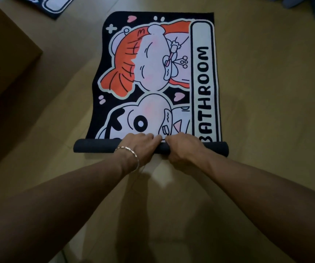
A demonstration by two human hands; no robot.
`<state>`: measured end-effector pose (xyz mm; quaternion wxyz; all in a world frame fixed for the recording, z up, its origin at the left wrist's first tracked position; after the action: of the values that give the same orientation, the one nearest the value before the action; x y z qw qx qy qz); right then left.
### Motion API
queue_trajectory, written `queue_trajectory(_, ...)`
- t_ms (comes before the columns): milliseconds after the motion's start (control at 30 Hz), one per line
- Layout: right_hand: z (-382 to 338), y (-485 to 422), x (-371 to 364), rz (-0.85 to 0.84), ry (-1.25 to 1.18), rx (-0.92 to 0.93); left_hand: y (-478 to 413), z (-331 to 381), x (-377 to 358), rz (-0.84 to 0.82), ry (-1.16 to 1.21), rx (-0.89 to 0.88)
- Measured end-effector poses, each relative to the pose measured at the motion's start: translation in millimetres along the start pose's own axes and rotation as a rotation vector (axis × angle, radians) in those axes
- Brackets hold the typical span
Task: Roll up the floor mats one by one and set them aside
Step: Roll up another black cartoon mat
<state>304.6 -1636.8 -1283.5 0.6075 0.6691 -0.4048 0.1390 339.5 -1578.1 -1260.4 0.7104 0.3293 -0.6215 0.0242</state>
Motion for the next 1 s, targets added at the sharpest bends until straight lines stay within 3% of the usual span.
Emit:
queue_trajectory(67,1,-3,-3,-0.039,-0.078,-0.035,3,3,-3,0.037,-0.010,-0.022)
queue_trajectory(133,-2,-1,-6,-0.025,-0.078,-0.033,0,0,-9,-0.033,0.013,0.001)
queue_trajectory(300,-17,16,-7,0.215,0.100,0.101,-13,3,-14,-0.184,0.025,-0.069)
queue_trajectory(533,13,0,-10,0.089,-0.235,-0.064,-12,8,-2,-0.048,-0.004,-0.105)
queue_trajectory(733,-1,12,-6,0.273,0.037,0.068,-20,9,-8,-0.171,-0.004,-0.089)
queue_trajectory(933,19,1,-9,0.058,-0.178,-0.056,-19,10,-4,-0.079,0.011,-0.077)
queue_trajectory(1000,17,-2,-4,0.062,-0.156,-0.044,-20,4,-7,-0.086,0.012,-0.029)
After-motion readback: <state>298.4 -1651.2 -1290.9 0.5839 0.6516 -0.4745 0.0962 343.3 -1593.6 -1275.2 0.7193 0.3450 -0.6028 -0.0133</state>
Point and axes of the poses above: each hand's wrist, its own y-axis away from the middle knuckle, its own x-axis out of the back of the hand, z = x × y, the point moved 10 cm from there along -y, towards the middle knuckle
